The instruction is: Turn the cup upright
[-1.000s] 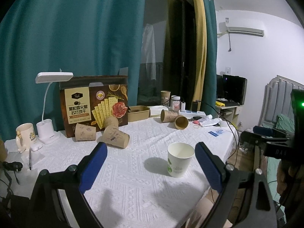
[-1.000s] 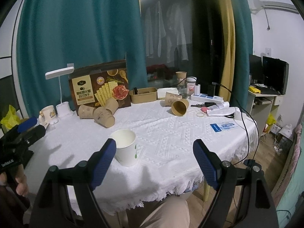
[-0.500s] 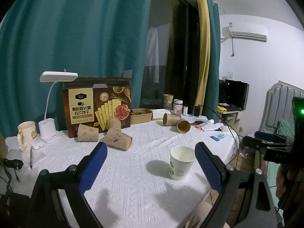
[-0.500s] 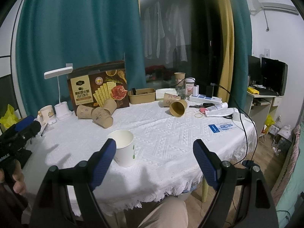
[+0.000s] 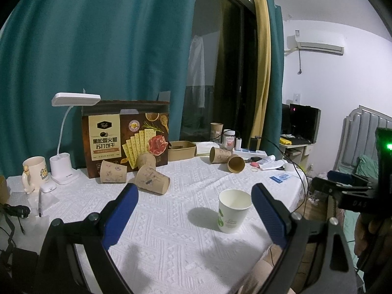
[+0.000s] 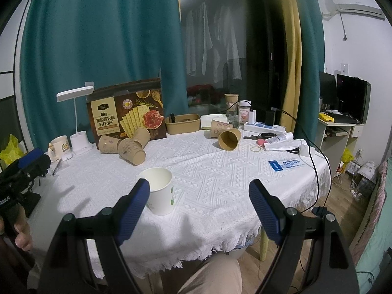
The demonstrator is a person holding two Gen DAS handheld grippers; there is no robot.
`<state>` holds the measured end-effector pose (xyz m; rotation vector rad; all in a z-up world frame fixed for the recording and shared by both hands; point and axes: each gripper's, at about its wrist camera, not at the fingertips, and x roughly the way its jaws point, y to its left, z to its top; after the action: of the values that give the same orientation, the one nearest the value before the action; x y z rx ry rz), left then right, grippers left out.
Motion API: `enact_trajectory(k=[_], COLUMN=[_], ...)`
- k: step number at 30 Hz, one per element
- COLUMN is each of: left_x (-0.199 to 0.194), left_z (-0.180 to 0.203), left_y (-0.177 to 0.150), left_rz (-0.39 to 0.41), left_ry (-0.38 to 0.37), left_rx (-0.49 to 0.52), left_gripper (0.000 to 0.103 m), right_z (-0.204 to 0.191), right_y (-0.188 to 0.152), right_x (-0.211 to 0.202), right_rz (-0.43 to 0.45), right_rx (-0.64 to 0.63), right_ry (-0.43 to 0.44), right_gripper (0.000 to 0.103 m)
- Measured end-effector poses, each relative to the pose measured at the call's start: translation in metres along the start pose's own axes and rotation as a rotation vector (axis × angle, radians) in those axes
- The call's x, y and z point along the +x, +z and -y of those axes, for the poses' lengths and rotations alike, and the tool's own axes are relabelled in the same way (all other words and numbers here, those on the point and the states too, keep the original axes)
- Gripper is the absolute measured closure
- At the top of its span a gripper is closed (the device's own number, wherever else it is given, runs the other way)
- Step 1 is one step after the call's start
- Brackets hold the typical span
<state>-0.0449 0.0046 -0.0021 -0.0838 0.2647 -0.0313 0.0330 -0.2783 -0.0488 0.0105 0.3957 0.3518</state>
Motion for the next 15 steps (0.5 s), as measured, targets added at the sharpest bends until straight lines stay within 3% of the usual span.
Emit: enact_trajectory(k=[15], left_x=[-0.0009], left_z=[0.0008], left_y=[0.0004], left_rz=[0.001], left_ry=[0.001], left_rx=[0.000], left_gripper=[0.009], right_z=[-0.0012], right_y=[-0.0020], right_x=[0.0026], right_rz=[-0.010], right_rx=[-0.003], right_ry=[-0.003], right_gripper=[0.022])
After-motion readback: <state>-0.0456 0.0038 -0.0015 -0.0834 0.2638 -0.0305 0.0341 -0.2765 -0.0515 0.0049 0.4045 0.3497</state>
